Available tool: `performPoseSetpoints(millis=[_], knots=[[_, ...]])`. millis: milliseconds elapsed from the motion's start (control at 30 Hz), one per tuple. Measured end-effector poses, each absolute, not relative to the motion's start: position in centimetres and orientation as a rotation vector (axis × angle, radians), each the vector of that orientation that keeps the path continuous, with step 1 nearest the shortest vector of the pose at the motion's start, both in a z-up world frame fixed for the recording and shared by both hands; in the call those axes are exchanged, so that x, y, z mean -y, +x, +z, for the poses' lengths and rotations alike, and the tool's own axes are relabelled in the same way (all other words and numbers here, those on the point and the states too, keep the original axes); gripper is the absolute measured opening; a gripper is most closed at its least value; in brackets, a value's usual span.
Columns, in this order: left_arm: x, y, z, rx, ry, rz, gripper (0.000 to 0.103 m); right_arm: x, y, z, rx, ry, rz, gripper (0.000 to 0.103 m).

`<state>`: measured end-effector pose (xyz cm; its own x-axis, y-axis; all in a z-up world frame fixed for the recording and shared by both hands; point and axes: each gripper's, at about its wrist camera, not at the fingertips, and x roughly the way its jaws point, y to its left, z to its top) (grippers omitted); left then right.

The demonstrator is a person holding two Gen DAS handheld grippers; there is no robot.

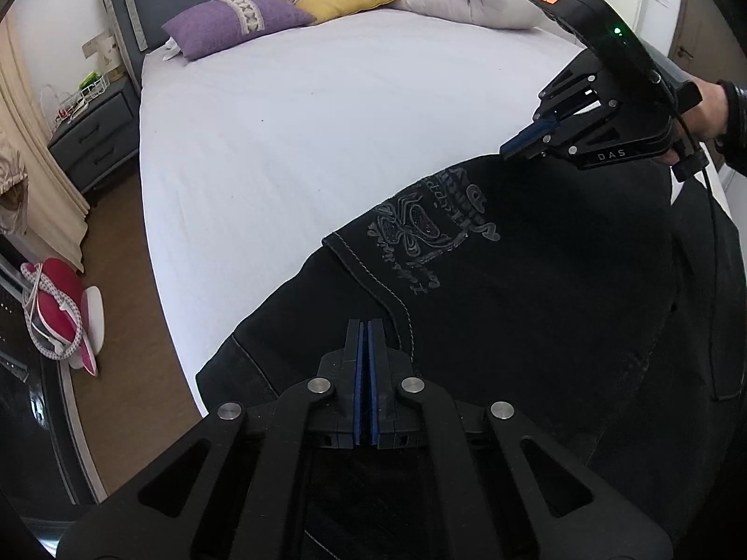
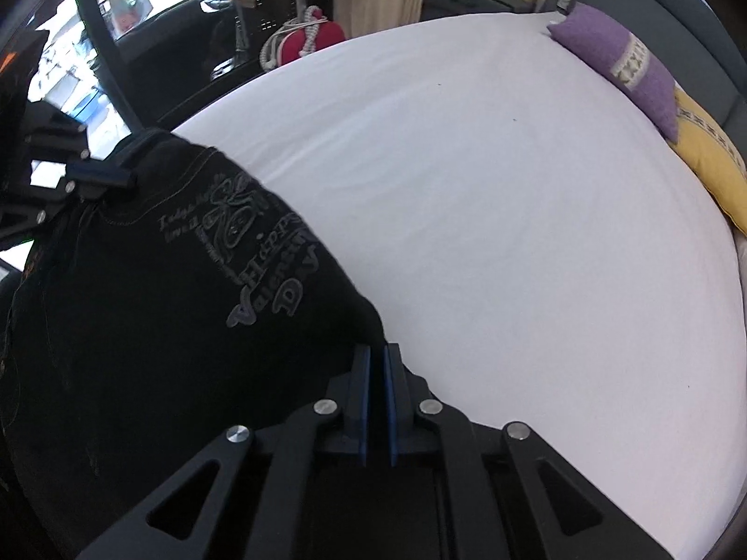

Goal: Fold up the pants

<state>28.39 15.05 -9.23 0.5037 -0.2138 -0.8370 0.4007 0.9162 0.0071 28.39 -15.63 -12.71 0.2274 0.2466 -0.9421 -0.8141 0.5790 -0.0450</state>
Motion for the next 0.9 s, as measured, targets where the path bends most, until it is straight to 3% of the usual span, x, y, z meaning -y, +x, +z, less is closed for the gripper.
performPoseSetpoints(millis=[267,333,367,400,433,467,500,533,567,700,800,833,867,900], knots=[[-17.6,33.3,-8.5,-1.016,0.144,-0.425,0.003,16.6,27.5,-11.9,-1.053,-0.549,0.829,0.008],[-17.5,35.0,-9.0,-1.056,0.164,-0.453,0.008,17.0,27.5,-11.8,-1.048,-0.518,0.823,0.01],[-17.3,35.7,-9.3,-1.067,0.191,-0.455,0.013,17.2,27.5,-11.7,-1.047,-0.495,0.826,0.013],[-17.2,36.2,-9.4,-1.074,0.211,-0.462,0.016,17.4,27.5,-11.6,-1.046,-0.476,0.837,0.026],[-17.1,36.7,-9.6,-1.086,0.221,-0.476,0.024,17.6,27.4,-11.4,-1.038,-0.469,0.839,0.042],[-16.9,37.2,-9.9,-1.102,0.226,-0.489,0.039,17.7,27.3,-11.3,-1.03,-0.464,0.841,0.048],[-16.8,37.8,-10.2,-1.111,0.236,-0.493,0.053,17.8,27.2,-11.1,-1.024,-0.458,0.849,0.051],[-16.8,38.0,-10.3,-1.115,0.24,-0.504,0.073,17.9,27.0,-10.9,-1.022,-0.454,0.857,0.051],[-16.8,38.2,-10.5,-1.121,0.236,-0.537,0.074,18.0,26.9,-10.7,-1.019,-0.45,0.863,0.051],[-17.2,39.2,-12.0,-1.211,0.21,-0.59,0.073,18.3,26.6,-10.0,-1.002,-0.447,0.878,0.051],[-17.6,40.0,-12.6,-1.23,0.194,-0.59,0.043,18.4,26.2,-10.0,-1.0,-0.453,0.891,0.051],[-17.7,40.2,-12.5,-1.23,0.181,-0.596,0.019,18.6,25.9,-10.1,-0.999,-0.455,0.892,0.05],[-17.6,40.3,-12.5,-1.231,0.185,-0.591,0.009,18.7,26.0,-10.1,-0.999,-0.458,0.891,0.05],[-17.2,40.1,-12.5,-1.222,0.232,-0.578,0.007,18.7,26.0,-10.1,-0.999,-0.459,0.891,0.05]])
